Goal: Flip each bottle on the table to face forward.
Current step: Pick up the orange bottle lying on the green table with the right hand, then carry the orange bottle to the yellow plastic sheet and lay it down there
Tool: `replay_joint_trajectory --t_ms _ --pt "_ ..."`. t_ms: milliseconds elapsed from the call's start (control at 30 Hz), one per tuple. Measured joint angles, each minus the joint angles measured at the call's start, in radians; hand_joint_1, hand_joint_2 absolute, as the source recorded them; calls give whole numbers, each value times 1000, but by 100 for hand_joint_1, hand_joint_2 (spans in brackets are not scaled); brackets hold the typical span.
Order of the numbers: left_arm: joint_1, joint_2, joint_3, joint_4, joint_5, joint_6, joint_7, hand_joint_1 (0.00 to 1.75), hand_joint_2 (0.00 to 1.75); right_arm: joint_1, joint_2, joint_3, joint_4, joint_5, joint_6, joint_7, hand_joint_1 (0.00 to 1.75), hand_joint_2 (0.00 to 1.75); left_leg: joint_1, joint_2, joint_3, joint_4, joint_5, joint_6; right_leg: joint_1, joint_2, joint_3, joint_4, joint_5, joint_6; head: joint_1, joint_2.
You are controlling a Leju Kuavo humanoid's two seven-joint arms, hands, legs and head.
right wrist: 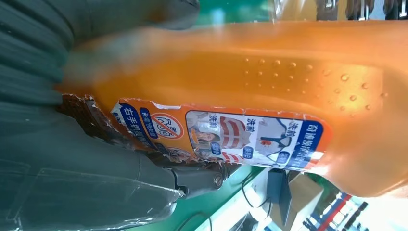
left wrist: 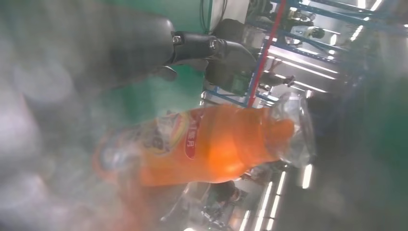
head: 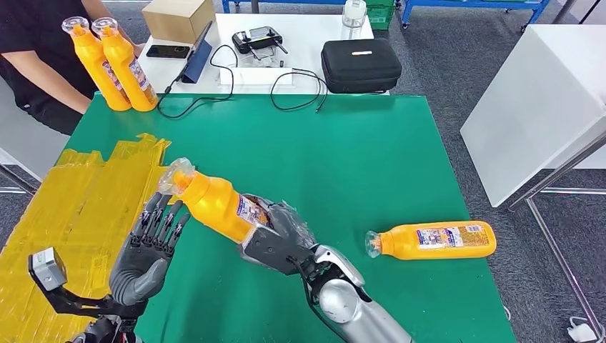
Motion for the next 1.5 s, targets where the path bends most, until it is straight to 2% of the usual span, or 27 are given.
replay_joint_trajectory --t_ms 233,567,933,1200,1367,1500 --pt "-8 4 0 12 -30 24 -11 0 175 -21 14 20 40 7 -1 5 175 175 0 0 -2 0 0 0 0 0 -1 0 0 0 0 0" --pt "-25 4 35 45 -31 39 -15 0 175 -77 52 122 87 57 1 22 175 175 1 0 -2 0 0 0 0 0 -2 0 0 0 0 0" --pt "-27 4 44 59 -30 41 -14 0 175 -90 57 154 111 64 1 23 175 175 0 0 -2 0 0 0 0 0 -2 0 0 0 0 0" --pt "-27 4 65 64 -14 35 -11 0 175 -124 65 214 114 68 9 40 175 175 0 0 -2 0 0 0 0 0 -2 0 0 0 0 0" --pt "-29 4 67 64 4 28 1 0 175 -164 92 262 162 46 27 70 175 175 1 0 -2 0 0 0 0 0 -2 0 0 0 0 0" --pt "-40 4 54 64 9 46 15 0 175 -195 142 299 270 19 21 76 175 175 0 0 -2 0 0 0 0 0 -3 0 0 0 0 0"
